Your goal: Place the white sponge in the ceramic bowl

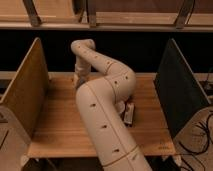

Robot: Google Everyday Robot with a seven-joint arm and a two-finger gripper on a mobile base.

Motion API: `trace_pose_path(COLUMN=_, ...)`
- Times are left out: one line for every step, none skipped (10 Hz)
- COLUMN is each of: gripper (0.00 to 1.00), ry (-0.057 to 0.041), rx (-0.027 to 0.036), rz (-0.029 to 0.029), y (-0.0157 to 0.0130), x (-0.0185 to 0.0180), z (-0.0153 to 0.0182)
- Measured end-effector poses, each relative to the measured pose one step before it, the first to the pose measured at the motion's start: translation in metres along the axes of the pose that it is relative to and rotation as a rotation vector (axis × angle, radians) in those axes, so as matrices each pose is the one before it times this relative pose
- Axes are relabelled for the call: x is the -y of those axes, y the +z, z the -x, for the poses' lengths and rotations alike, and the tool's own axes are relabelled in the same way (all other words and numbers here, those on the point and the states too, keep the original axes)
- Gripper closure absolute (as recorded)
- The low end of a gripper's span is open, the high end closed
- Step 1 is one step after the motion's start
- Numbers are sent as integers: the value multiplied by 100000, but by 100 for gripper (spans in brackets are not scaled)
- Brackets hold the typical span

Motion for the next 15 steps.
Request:
trace_pose_path(gripper=100, ry=5152, rx=2862, rz=-1385, y=-1727, x=1560, z=-693)
trace_pose_path(gripper=100, ry=5991, rx=2635, rz=-1075, y=-1669, x=1787, z=-1033)
trace_pose_path(gripper=100, ry=5538, rx=2104, rz=-796, y=-1273, x=1631, z=-1082)
trace_pose_path(gripper=100, ry=4890, rx=1465, rz=-805, y=-978, x=1462, z=-1119)
trace_pose_path(gripper=100, ry=5138, rx=733, rz=-982, y=-679, x=1593, z=-1329)
trace_pose_path(gripper=100, ry=4735, rx=773, rz=-663, y=-458, x=1344, z=-1076)
trace_pose_path(gripper=100, ry=4215, rx=996, rz=-79, y=-336, x=1103, z=-738)
trace_pose_path(gripper=100, ry=6226, rx=1425, rz=-45, y=-482, x=1710, z=-1053)
trace_pose_path(gripper=100, ry=3969, rx=749, rz=-16, y=-197, x=1160, z=-683)
trace_pose_path(gripper=100, ry=5002, rx=672, rz=-5, y=-211, x=1084, z=-809)
trace_pose_path(gripper=100, ry=4064, rx=-98, rz=-188, y=63, x=704, z=-683)
trace_pose_path(gripper=98, ry=1993, rx=-65, rz=-54, y=33, x=327, z=-344)
trace_pose_path(gripper=93, ry=-56, rx=13, rz=20, y=-3, x=-51, z=0)
trace_pose_path(gripper=91, ry=-347, rx=-40, rz=27, y=31, x=-248, z=8)
trace_pose_path(gripper=84, ry=-73, rx=37, rz=54, y=-20, x=-69, z=16)
